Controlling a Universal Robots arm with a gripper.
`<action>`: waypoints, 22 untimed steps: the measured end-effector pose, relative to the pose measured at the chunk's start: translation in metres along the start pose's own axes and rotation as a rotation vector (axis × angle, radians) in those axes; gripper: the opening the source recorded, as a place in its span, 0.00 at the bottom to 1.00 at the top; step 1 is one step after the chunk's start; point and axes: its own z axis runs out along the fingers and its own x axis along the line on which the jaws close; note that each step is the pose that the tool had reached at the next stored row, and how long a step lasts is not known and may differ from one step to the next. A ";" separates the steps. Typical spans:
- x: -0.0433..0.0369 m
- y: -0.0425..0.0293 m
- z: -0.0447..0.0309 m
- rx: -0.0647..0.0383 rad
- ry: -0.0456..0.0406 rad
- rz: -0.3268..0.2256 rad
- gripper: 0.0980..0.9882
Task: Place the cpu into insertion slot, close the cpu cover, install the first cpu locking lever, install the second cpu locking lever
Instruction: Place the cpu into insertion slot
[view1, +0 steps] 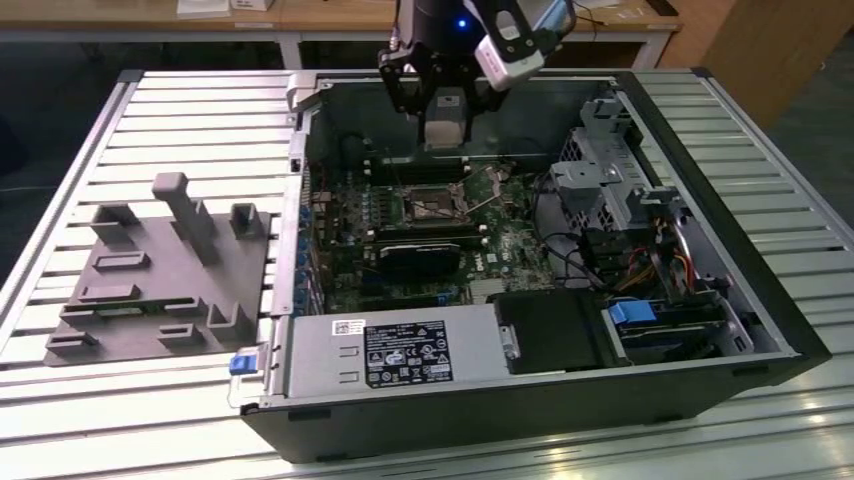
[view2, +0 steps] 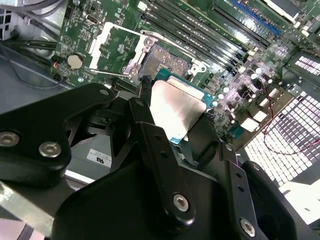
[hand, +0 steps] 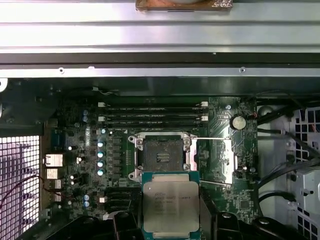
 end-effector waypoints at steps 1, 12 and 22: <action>0.0000 0.0000 0.0004 0.002 -0.0004 0.007 0.50; 0.0001 -0.0001 0.0022 0.010 -0.0074 0.158 0.50; 0.0000 -0.0001 0.0030 0.012 -0.0154 0.340 0.50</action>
